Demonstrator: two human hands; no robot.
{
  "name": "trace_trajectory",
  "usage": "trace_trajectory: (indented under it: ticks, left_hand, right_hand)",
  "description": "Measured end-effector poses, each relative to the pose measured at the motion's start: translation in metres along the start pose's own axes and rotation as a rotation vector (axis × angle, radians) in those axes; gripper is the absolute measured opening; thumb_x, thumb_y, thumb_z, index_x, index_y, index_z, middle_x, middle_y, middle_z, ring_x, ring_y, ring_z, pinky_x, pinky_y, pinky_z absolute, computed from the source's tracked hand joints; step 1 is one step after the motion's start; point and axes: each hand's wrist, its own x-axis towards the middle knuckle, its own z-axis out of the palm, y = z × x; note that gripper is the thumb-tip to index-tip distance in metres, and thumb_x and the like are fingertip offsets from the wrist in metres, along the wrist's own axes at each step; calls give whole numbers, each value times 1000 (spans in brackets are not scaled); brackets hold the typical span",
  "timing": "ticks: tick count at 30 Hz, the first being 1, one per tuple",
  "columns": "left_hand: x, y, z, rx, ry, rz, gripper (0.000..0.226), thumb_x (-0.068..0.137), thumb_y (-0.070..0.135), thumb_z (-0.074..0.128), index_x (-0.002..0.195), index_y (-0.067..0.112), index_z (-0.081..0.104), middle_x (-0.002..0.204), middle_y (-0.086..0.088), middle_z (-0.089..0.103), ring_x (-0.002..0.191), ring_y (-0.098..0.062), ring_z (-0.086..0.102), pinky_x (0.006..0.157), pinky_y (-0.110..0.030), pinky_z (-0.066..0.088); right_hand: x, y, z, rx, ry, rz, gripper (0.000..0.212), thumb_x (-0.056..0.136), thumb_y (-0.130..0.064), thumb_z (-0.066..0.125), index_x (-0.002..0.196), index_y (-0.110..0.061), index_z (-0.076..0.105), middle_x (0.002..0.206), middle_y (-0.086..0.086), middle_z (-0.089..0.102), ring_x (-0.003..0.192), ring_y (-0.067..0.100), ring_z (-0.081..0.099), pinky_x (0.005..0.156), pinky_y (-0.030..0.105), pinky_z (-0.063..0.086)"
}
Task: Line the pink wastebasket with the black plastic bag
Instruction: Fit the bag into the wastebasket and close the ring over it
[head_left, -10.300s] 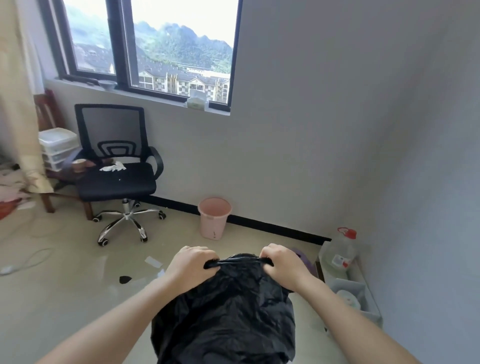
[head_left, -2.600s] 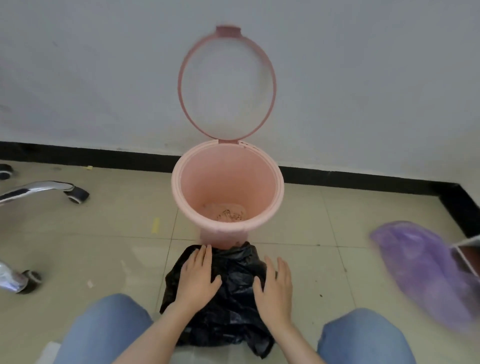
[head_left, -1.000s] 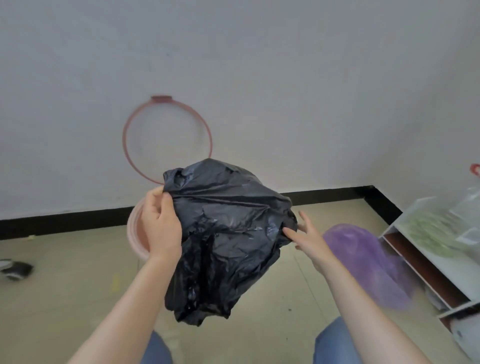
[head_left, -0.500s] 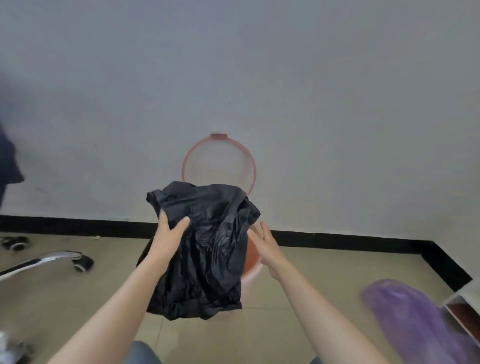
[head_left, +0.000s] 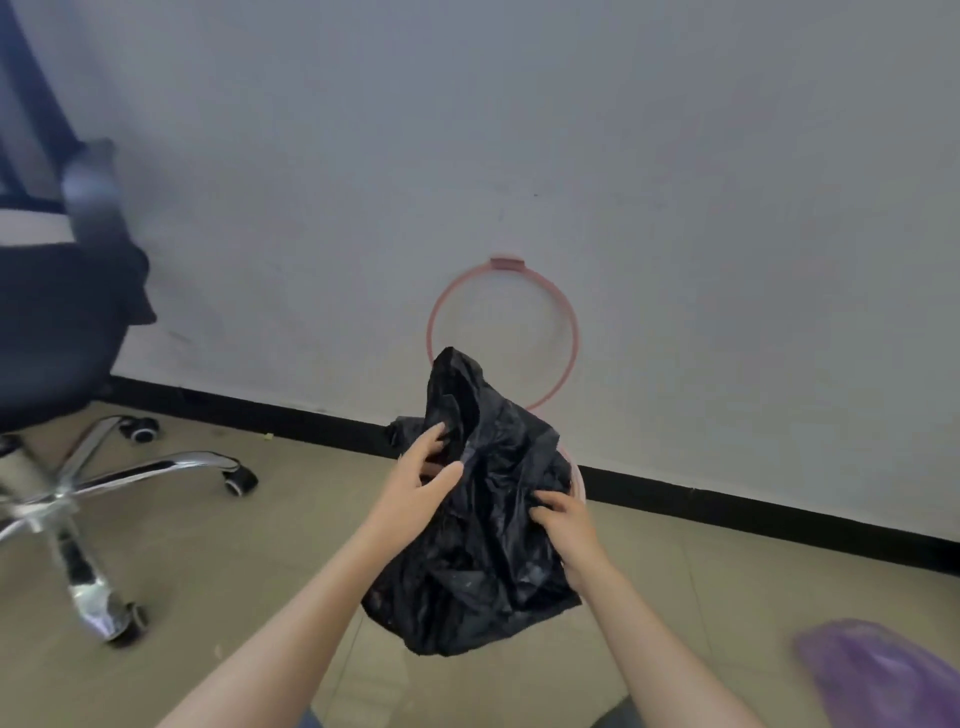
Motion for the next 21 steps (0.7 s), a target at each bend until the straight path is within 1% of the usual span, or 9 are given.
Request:
trace_trajectory:
  ticks: [2, 4, 8, 10, 12, 14, 17, 19, 21]
  left_hand:
    - [5, 8, -1, 57, 145, 64, 50, 92, 25, 50, 139, 24, 32, 142, -3, 40, 128, -19, 36, 110, -39, 31]
    - [10, 9, 1, 150, 246, 2, 56, 92, 32, 48, 142, 22, 25, 149, -6, 30, 139, -24, 17, 115, -44, 19]
    - [16, -5, 11, 84, 174, -129, 73, 83, 64, 39, 144, 36, 10, 158, -2, 5, 145, -23, 0, 118, -50, 9]
    - [19, -10, 16, 46, 152, -105, 80, 72, 76, 33, 141, 46, 9, 158, 3, 4, 145, -21, 1, 118, -53, 11]
    - [26, -10, 22, 55, 151, -83, 77, 71, 76, 31, 138, 50, 6, 158, 3, 9, 145, -23, 5, 118, -53, 11]
    - [31, -3, 27, 113, 139, -92, 81, 73, 72, 29, 143, 40, 5, 157, 1, 10, 145, -25, 4, 118, -51, 8]
    - [38, -3, 39, 228, 89, -148, 74, 80, 68, 26, 144, 36, 6, 157, -1, 10, 145, -27, 2, 117, -48, 7]
    - [38, -15, 44, 153, -3, -133, 75, 81, 68, 32, 145, 34, 12, 155, 2, 20, 143, -22, 14, 117, -41, 13]
    - [38, -32, 48, -7, -148, -222, 87, 74, 76, 41, 143, 27, 25, 151, 5, 30, 139, -15, 26, 118, -37, 19]
  right_hand:
    - [10, -11, -25, 71, 14, 131, 20, 85, 2, 51, 101, 1, 64, 110, 14, 60, 93, 32, 60, 80, 38, 50]
    - [15, -19, -44, -33, 3, 212, 16, 81, 3, 54, 93, 7, 64, 95, 22, 66, 84, 35, 64, 70, 36, 50]
    - [14, -15, -57, -271, -72, 178, 12, 80, 5, 50, 76, 3, 60, 76, 15, 62, 63, 25, 57, 64, 31, 44]
    - [14, -10, -58, -287, -68, 121, 15, 84, -1, 49, 84, 3, 63, 86, 16, 64, 74, 27, 59, 72, 34, 46]
    - [9, -9, -56, -258, -27, 50, 20, 90, -16, 47, 96, -6, 63, 100, 14, 63, 91, 27, 59, 84, 37, 47]
    - [2, -12, -51, -290, 42, -81, 31, 94, -30, 41, 117, -14, 55, 119, 12, 57, 109, 27, 53, 94, 38, 42]
    - [-8, -19, -44, -385, 50, -310, 46, 95, -40, 35, 139, -26, 32, 147, 11, 29, 135, 27, 27, 111, 39, 25]
    - [-8, -25, -35, -459, -30, -412, 54, 94, -45, 36, 142, -35, 15, 155, 2, 9, 143, 22, 4, 116, 39, 10]
    - [1, -24, -25, -600, -140, -460, 65, 89, -52, 41, 141, -43, 3, 157, -1, -7, 143, 21, -7, 117, 42, 6]
